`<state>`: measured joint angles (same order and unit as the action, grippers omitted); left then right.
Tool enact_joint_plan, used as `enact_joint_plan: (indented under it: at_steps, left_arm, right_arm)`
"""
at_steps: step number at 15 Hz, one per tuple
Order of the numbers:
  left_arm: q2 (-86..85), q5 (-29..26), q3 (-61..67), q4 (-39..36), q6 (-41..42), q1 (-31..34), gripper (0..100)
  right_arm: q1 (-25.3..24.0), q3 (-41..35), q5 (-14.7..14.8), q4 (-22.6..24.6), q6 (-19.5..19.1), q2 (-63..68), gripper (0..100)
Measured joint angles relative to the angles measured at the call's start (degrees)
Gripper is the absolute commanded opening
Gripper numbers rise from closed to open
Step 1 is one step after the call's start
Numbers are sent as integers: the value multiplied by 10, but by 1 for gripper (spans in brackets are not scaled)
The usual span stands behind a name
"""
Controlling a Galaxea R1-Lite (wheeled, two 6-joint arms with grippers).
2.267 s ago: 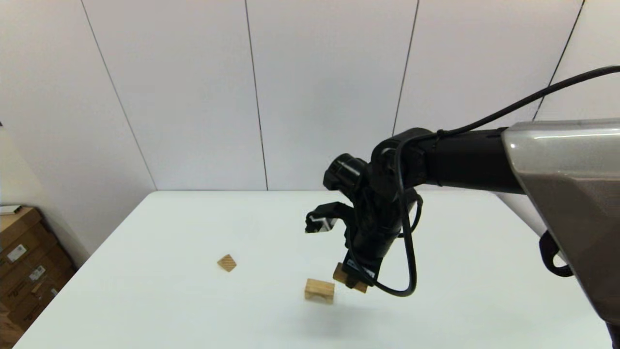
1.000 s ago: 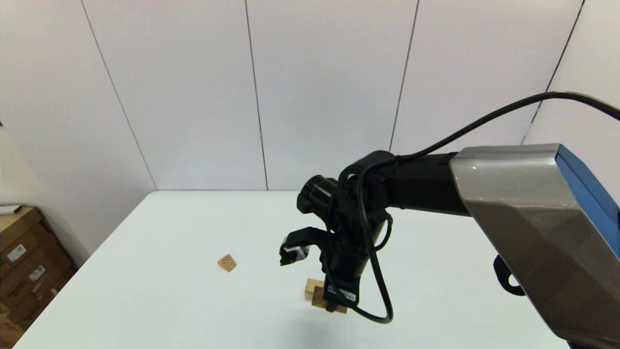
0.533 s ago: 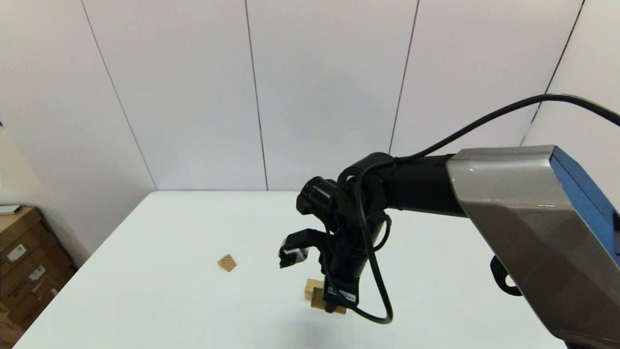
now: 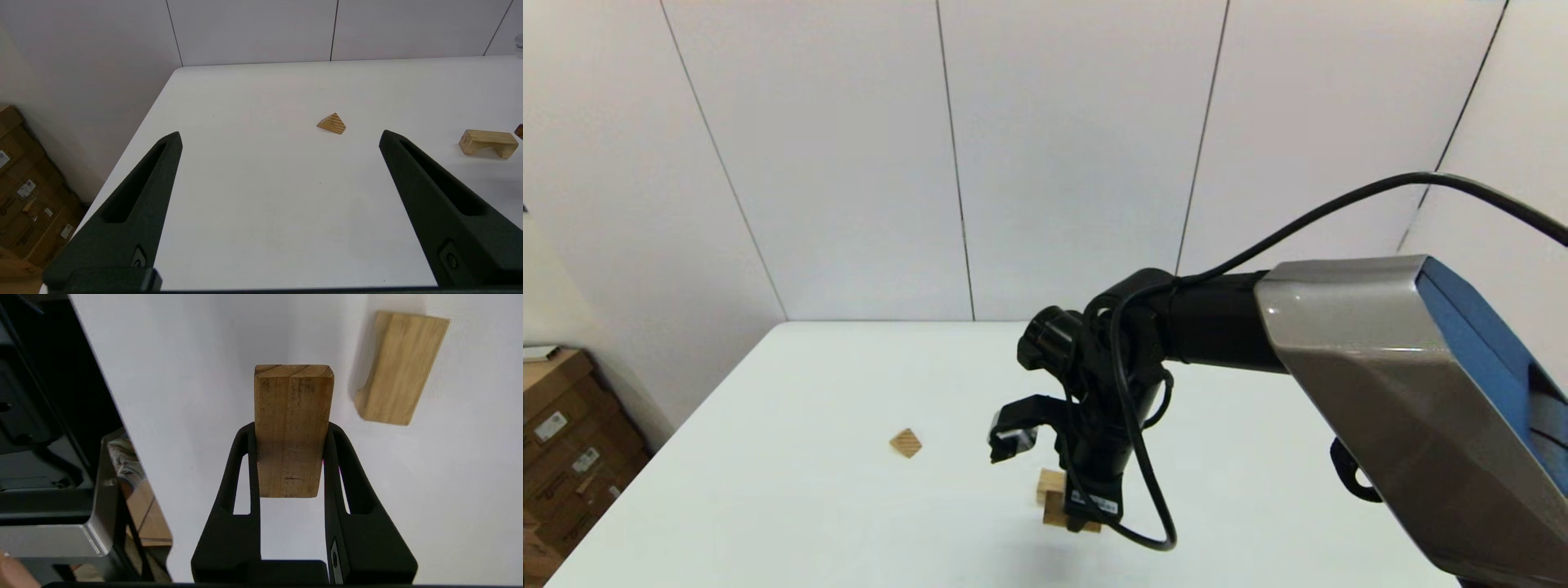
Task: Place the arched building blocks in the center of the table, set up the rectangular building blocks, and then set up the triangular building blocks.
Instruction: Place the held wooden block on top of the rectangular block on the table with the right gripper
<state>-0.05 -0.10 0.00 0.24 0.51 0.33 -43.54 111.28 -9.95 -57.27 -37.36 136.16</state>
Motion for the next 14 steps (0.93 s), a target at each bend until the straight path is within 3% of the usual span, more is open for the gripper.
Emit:
enact_joint_plan:
  at_steps: [5, 14]
  left_arm:
    - [0, 0, 0, 0, 0, 0, 100]
    - [0, 0, 0, 0, 0, 0, 100]
  right_arm:
    - [7, 0, 4, 46, 3, 12, 0]
    - [25, 0, 9, 68, -19, 26, 0]
